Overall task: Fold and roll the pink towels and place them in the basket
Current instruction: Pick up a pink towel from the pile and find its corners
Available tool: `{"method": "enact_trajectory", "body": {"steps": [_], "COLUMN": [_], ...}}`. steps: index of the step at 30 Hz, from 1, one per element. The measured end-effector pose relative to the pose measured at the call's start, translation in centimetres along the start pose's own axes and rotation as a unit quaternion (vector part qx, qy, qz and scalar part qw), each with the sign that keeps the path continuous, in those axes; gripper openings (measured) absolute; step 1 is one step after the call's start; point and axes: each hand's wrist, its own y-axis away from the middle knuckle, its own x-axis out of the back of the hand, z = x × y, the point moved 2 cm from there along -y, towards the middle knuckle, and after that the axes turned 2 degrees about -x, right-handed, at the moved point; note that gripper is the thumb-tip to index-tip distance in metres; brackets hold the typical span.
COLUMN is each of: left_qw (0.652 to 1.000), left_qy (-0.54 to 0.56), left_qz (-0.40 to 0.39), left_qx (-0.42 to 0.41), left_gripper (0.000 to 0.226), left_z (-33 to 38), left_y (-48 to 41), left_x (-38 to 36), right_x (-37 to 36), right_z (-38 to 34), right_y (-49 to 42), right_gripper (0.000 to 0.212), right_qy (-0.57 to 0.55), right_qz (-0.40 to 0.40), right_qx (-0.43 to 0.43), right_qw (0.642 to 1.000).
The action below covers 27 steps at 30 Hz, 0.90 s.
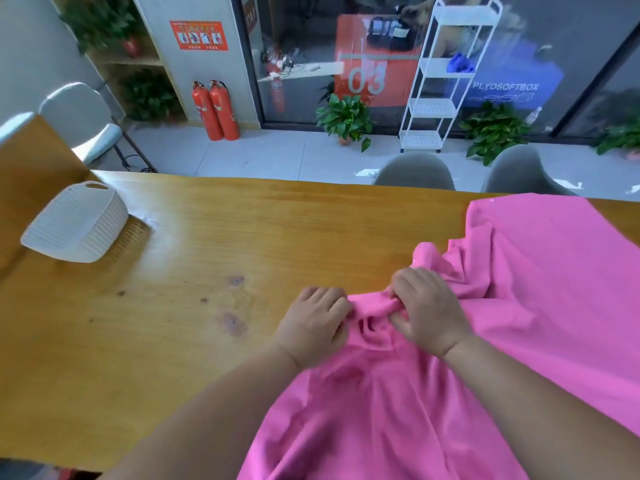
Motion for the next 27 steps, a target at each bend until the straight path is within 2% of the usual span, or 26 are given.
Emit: {"method": "enact_trajectory", "body": {"steps": [3, 5, 7, 9, 12, 14, 18, 24, 27], "left_qw": [0.980, 0.972, 0.973, 0.968, 0.946, 0.922, 0.895, 0.879, 0.870], "left_qy": [0.022, 0.058, 0.083, 0.050, 0.016, 0.014, 0.012, 0.061, 0.084], "left_qz": [-0.198, -0.226, -0.174, -0.145, -0.150, -0.191, -0.227, -0.218, -0.241], "left_qx": [-0.023, 0.032, 0.124, 0.198, 0.287, 0.336, 0.384, 0.420, 0.421], "left_gripper": [0.027, 0.036, 0.035, 0.032, 0.039, 0.048, 0.046, 0.031, 0.019], "left_z": [2.2, 3.4, 3.9, 3.7, 2.5, 1.9, 1.4, 2.2, 2.0], "left_y": [5.0, 6.4, 6.1, 4.7, 2.2, 0.8, -0.3, -0.7, -1.3], "left_x": [-3.8, -4.9, -5.1, -5.2, -4.8, -5.0, -6.3, -8.8, -9.1], "right_x": [-3.1, -3.8, -3.9, -4.1, -4.6, -4.9, -6.0, -6.0, -5.7], "right_z": [0.7, 0.7, 0.4, 0.4, 0.4, 0.5, 0.4, 0.3, 0.8], "right_y": [6.7, 8.7, 8.7, 7.9, 5.9, 4.7, 3.3, 3.4, 3.4], "right_gripper": [0.031, 0.042, 0.041, 0.042, 0.055, 0.054, 0.034, 0.025, 0.025], "right_qy": [0.060, 0.050, 0.023, 0.012, -0.002, -0.006, 0.040, 0.053, 0.046], "right_qz": [-0.224, -0.277, -0.272, -0.255, -0.264, -0.267, -0.274, -0.236, -0.213], "right_qx": [0.030, -0.019, -0.086, -0.145, -0.231, -0.265, -0.243, -0.250, -0.246], "right_qw": [0.972, 0.959, 0.958, 0.956, 0.936, 0.927, 0.930, 0.938, 0.944]}}
